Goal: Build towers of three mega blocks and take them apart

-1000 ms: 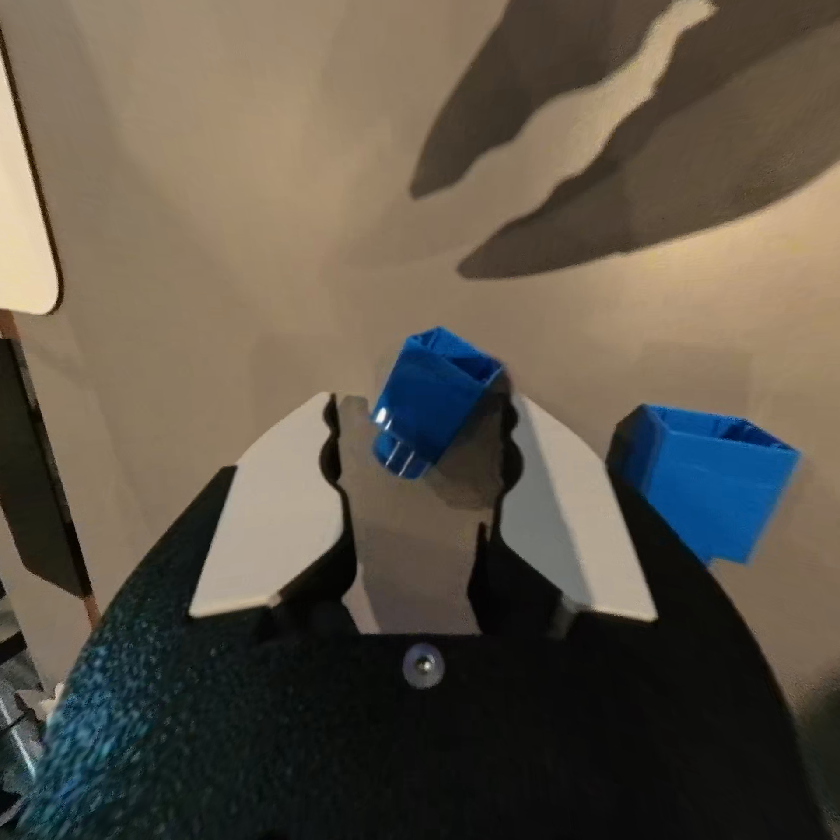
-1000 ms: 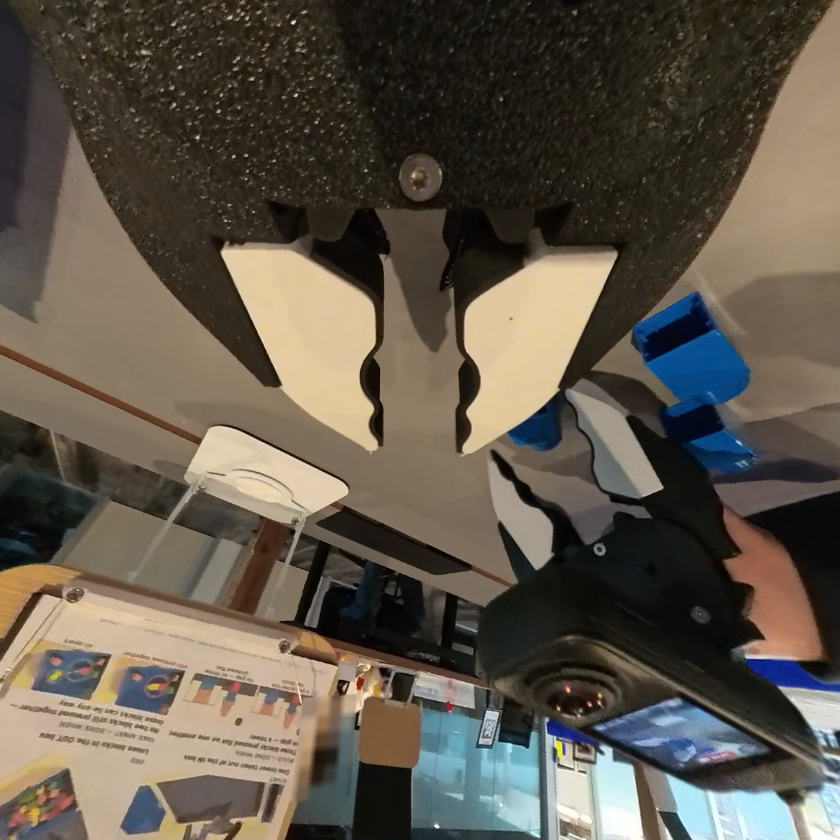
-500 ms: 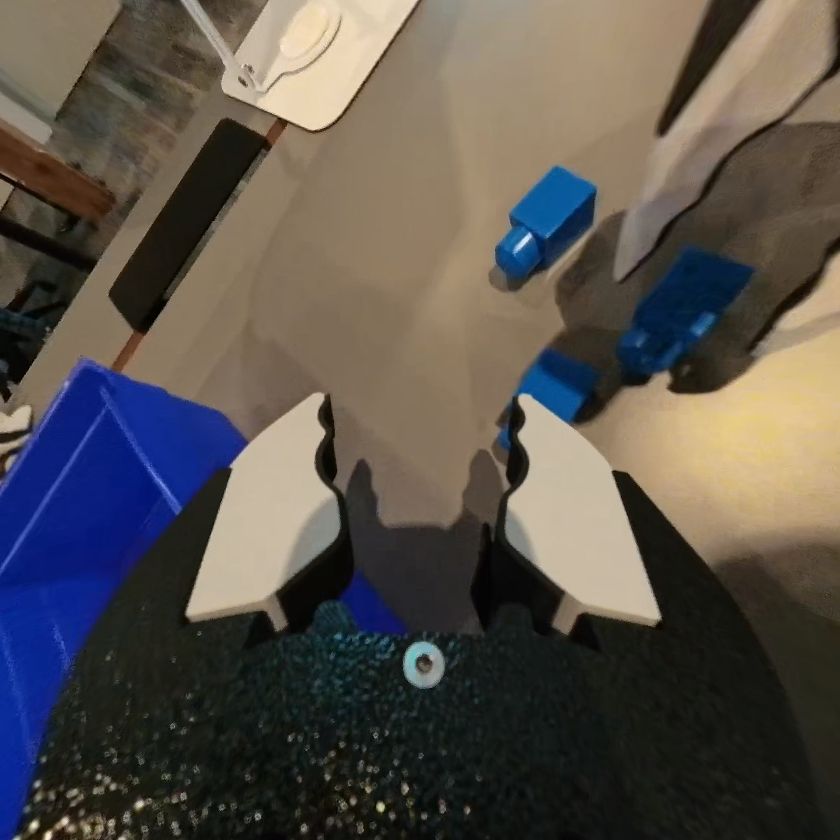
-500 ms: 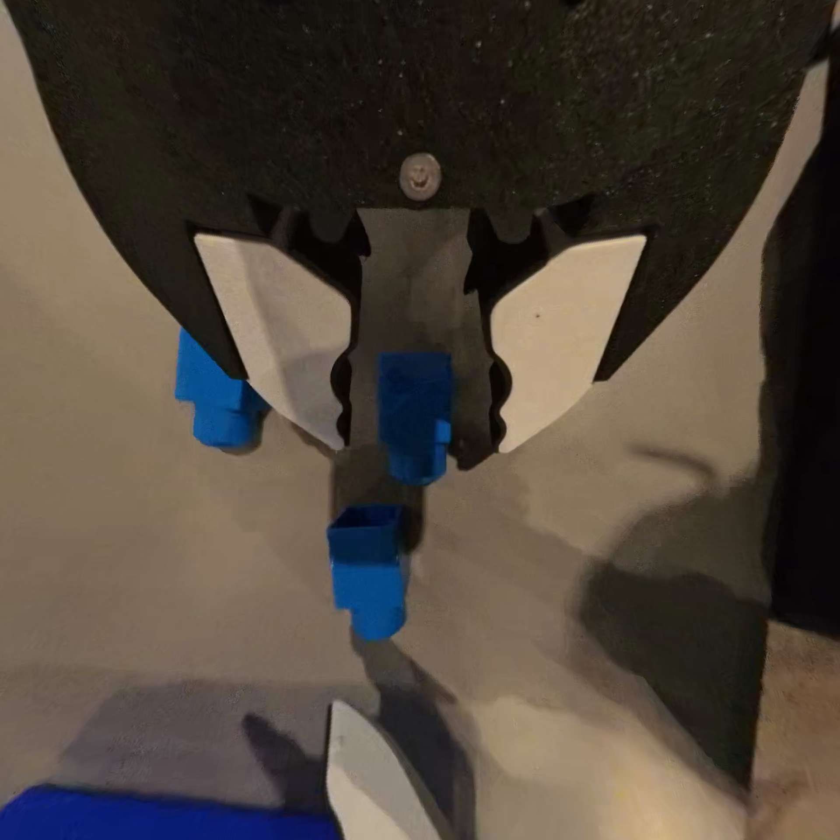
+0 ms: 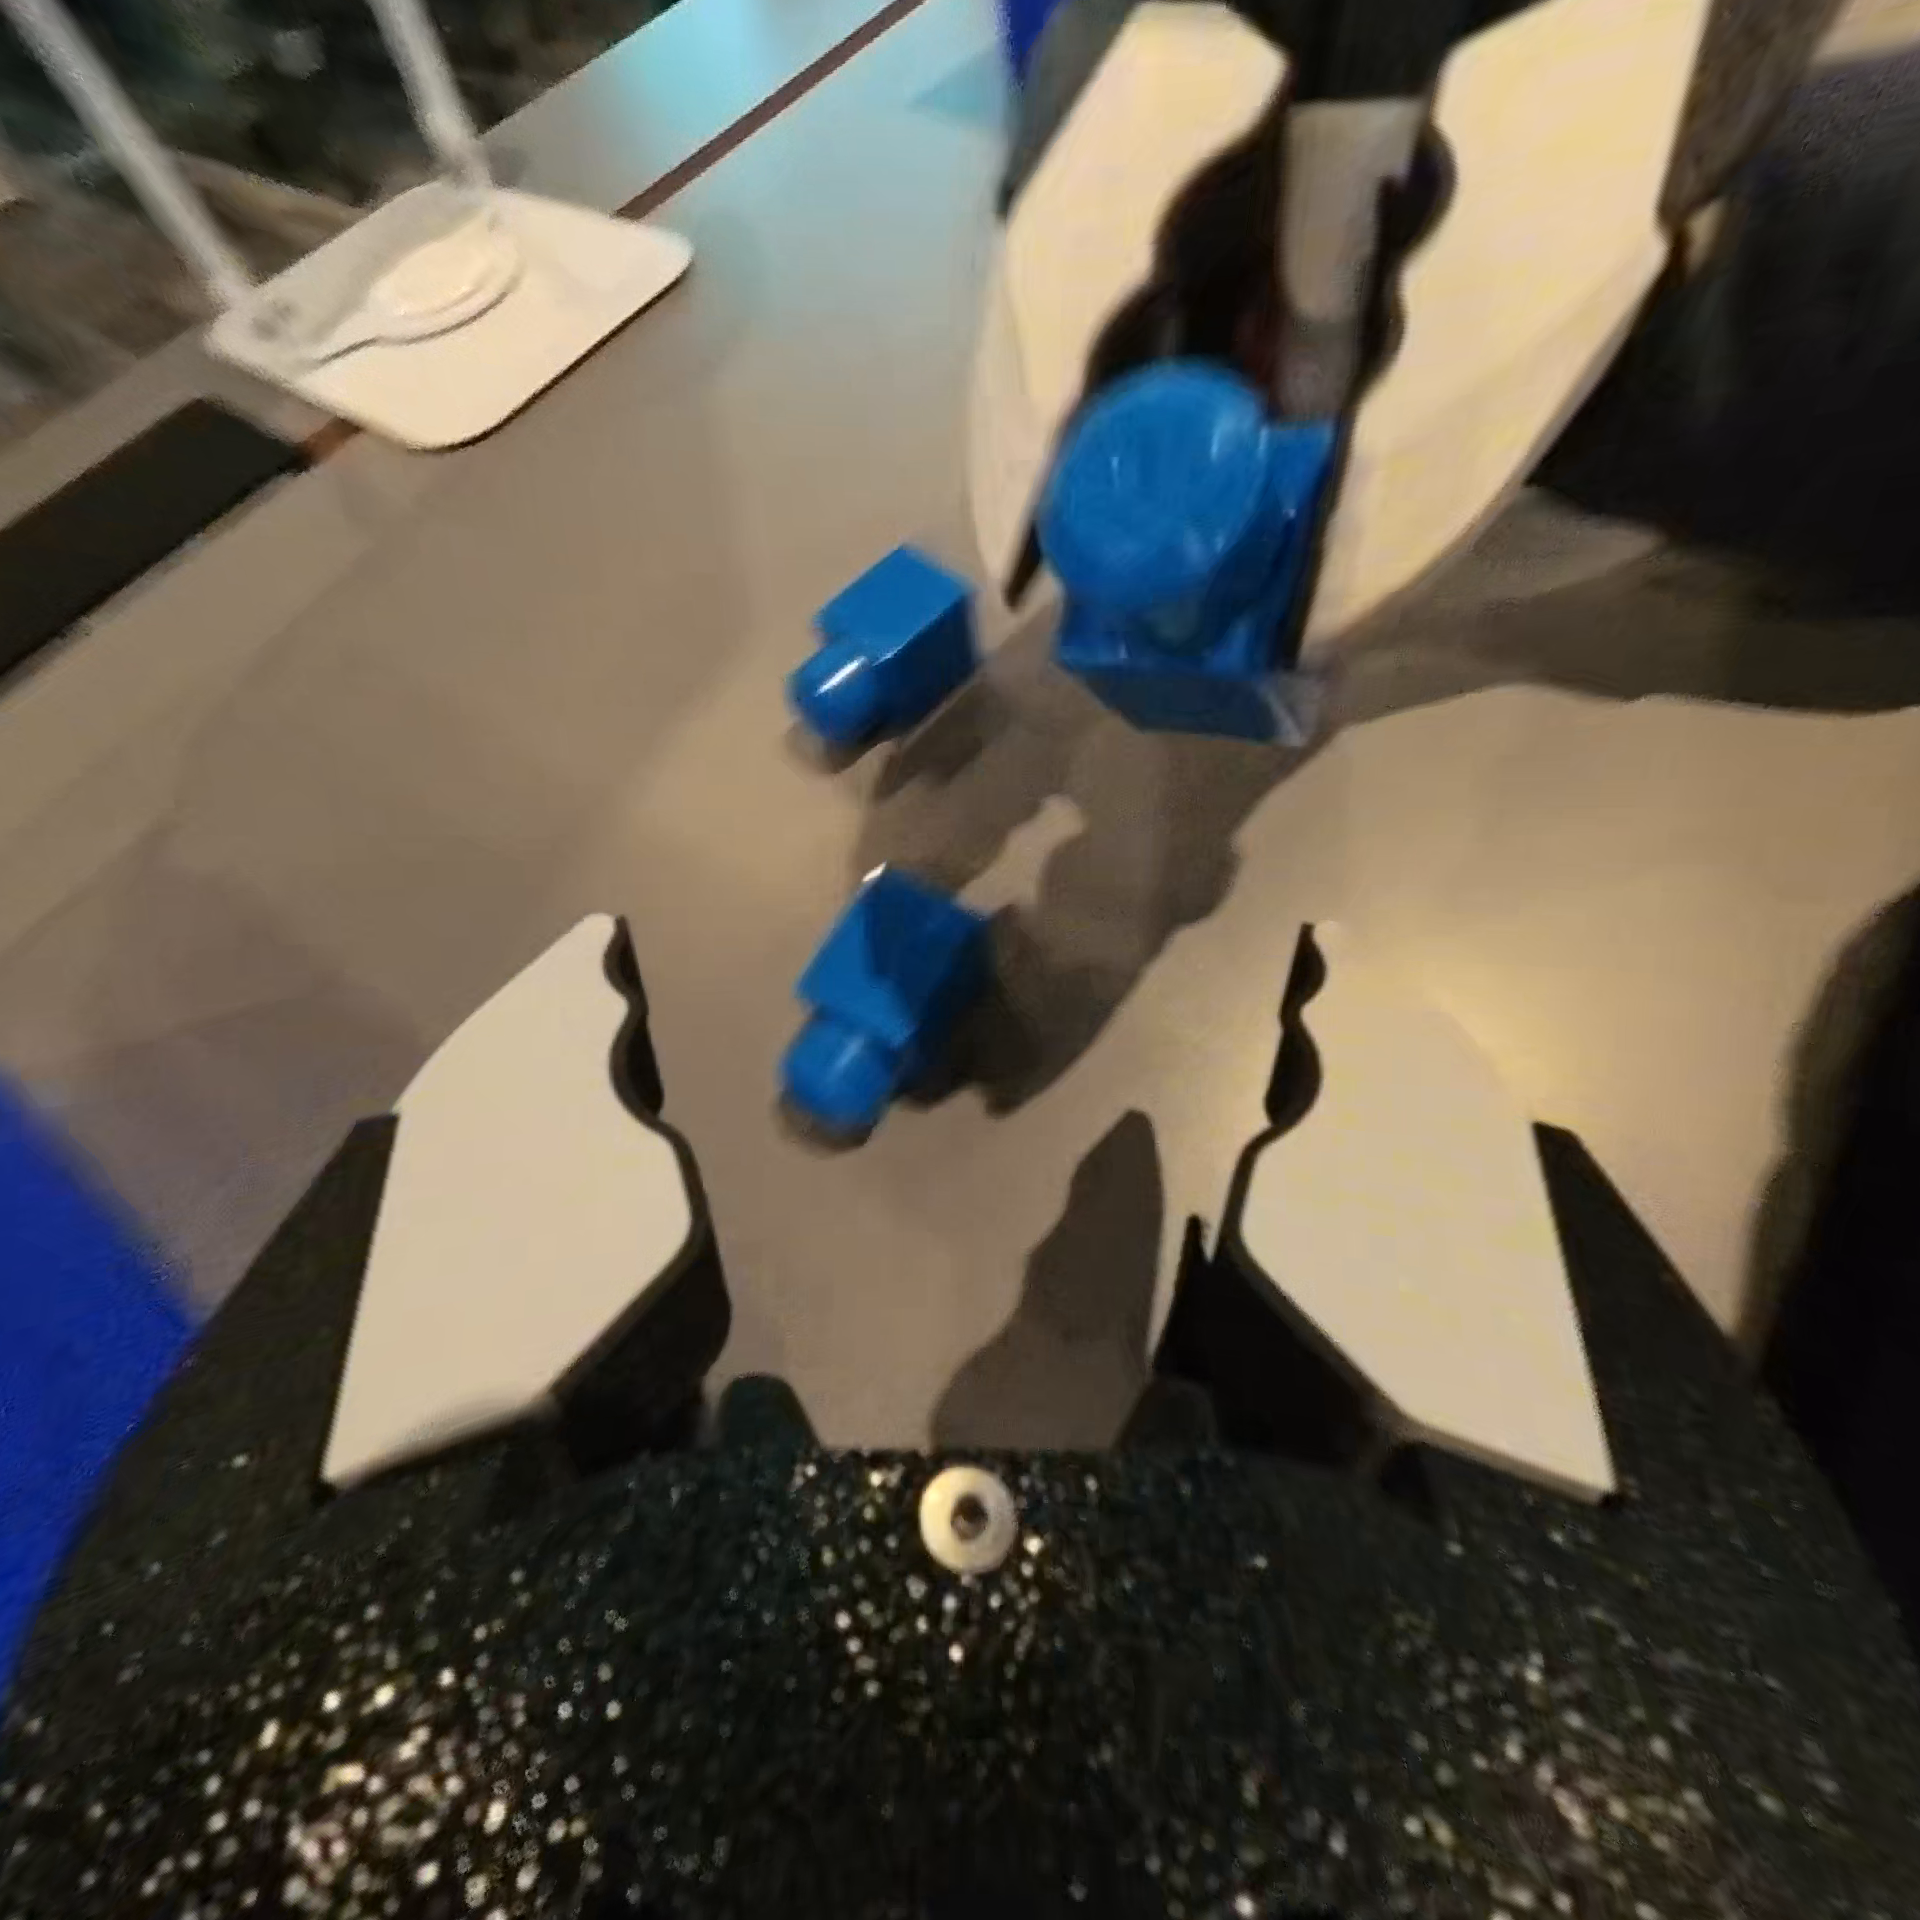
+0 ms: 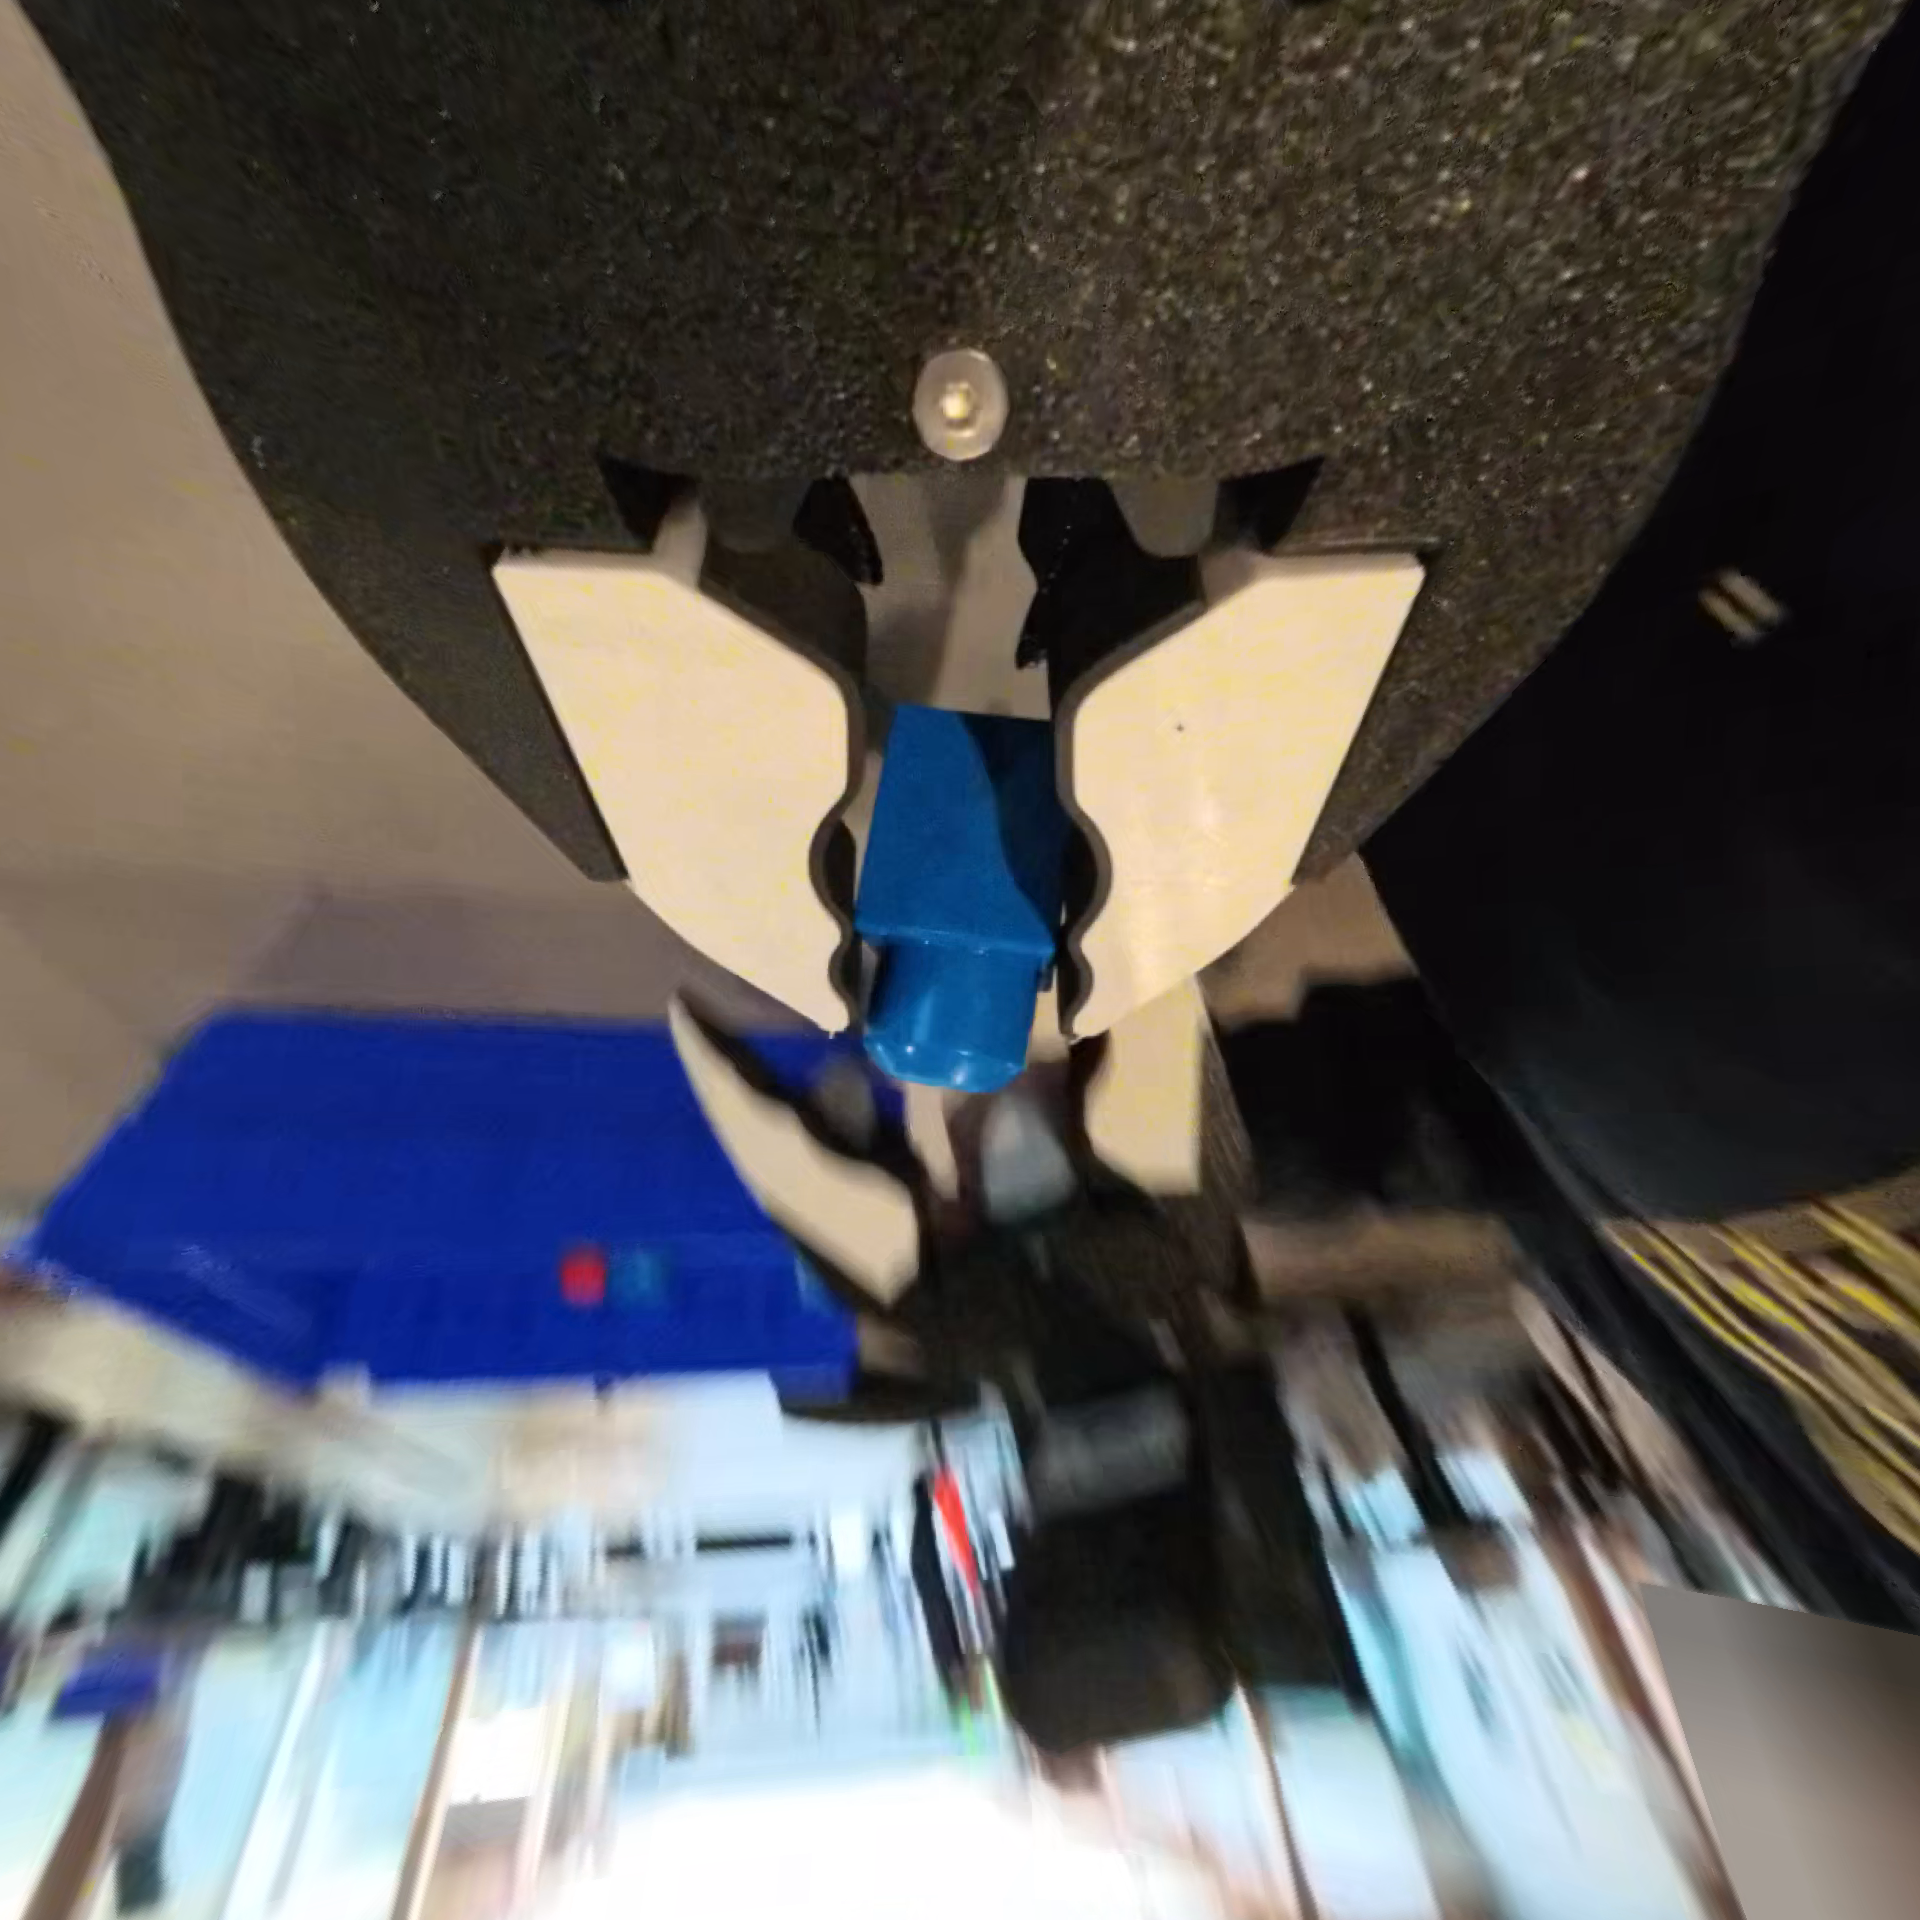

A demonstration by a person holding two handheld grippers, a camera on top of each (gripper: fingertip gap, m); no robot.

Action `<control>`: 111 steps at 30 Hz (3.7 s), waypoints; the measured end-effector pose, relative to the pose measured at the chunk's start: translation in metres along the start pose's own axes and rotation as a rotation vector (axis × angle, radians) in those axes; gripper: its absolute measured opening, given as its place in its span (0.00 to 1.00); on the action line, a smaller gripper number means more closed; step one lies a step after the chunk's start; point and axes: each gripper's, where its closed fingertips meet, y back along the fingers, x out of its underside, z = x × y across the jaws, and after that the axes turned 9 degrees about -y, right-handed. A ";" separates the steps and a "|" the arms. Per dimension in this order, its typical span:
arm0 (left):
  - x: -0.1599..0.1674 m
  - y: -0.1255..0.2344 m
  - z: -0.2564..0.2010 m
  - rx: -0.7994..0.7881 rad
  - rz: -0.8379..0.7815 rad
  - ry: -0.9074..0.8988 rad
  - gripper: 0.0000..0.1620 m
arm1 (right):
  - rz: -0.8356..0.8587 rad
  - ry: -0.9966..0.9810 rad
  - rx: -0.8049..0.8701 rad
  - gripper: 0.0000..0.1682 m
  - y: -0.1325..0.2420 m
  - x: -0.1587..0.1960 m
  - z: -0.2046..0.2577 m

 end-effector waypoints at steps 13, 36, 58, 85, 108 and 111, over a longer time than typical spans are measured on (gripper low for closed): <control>-0.077 -0.012 -0.067 0.461 -0.431 0.135 0.34 | -0.212 0.070 -0.109 0.21 0.010 -0.013 0.031; -0.038 -0.019 -0.062 0.305 -0.158 -0.168 0.22 | 0.030 0.163 0.002 0.19 0.019 0.019 0.024; -0.024 -0.040 -0.054 0.255 -0.259 0.082 0.22 | 0.524 -0.058 0.308 0.21 0.029 0.046 -0.102; -0.038 -0.028 -0.057 0.357 -0.415 0.133 0.21 | -0.411 0.002 -0.114 0.21 0.012 -0.020 0.014; -0.032 -0.033 -0.062 0.351 -0.357 0.090 0.21 | -0.360 0.017 -0.152 0.21 0.015 -0.010 0.017; -0.032 -0.033 -0.062 0.356 -0.356 0.095 0.21 | -0.363 0.021 -0.135 0.21 0.014 -0.010 0.016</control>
